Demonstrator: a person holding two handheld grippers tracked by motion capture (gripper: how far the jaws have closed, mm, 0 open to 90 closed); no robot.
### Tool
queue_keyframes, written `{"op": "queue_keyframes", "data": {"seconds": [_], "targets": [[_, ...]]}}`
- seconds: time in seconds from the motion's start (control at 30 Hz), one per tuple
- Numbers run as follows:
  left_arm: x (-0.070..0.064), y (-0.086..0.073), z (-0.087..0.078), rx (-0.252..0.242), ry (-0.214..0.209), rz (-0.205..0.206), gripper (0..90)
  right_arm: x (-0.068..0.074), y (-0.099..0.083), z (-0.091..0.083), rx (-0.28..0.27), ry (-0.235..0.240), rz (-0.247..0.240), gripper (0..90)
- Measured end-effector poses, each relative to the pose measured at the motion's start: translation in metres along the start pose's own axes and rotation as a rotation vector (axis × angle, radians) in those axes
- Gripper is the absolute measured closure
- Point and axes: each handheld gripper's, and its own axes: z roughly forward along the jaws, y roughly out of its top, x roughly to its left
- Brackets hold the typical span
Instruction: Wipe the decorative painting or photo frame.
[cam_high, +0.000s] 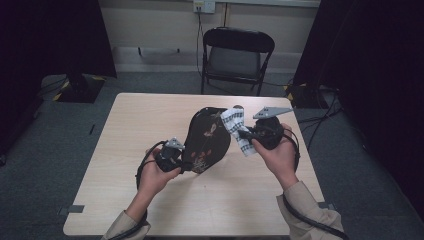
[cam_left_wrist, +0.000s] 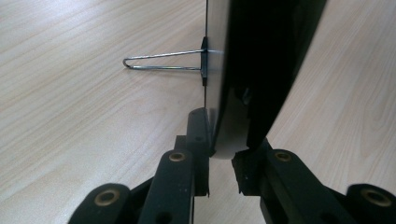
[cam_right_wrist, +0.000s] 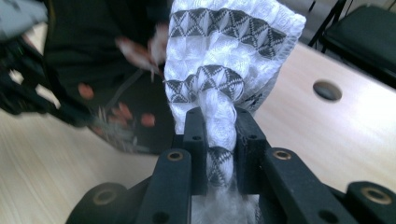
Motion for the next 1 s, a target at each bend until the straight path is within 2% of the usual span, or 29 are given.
{"op": "queue_keyframes", "data": {"seconds": [0.1, 0.23, 1.0], "targets": [[0.000, 0.000, 0.000, -0.001, -0.002, 0.005, 78.7, 0.003, 0.010, 0.001, -0.019, 0.009, 0.002, 78.6], [0.000, 0.000, 0.000, -0.001, -0.005, 0.009, 78.7, 0.011, 0.012, 0.010, 0.006, 0.014, -0.022, 78.6], [0.000, 0.000, 0.000, 0.001, -0.010, 0.020, 78.7, 0.017, -0.035, 0.045, 0.095, 0.041, 0.005, 78.6]]}}
